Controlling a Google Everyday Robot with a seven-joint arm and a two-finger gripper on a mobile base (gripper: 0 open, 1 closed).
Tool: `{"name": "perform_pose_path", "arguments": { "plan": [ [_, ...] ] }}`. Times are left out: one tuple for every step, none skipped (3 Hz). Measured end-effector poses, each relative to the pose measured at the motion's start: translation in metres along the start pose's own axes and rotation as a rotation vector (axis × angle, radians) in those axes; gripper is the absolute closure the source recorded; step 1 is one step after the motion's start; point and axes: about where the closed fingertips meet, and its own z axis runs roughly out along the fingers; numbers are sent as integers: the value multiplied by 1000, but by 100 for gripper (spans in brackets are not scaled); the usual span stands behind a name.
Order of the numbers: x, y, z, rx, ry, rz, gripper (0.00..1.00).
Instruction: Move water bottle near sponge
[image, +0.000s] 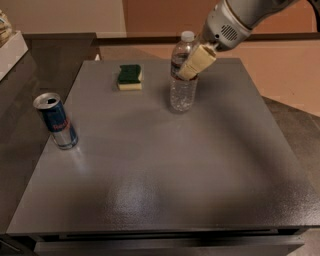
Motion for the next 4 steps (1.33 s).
{"name": "perform_pose_path", "arguments": {
  "plan": [
    [-11,-31,17,16,-3,43,100],
    [-27,-62,29,32,-22,86,100],
    [-43,-85,39,49,-41,106,100],
    [-56,-99,53,56,-47,110,100]
  ]
}}
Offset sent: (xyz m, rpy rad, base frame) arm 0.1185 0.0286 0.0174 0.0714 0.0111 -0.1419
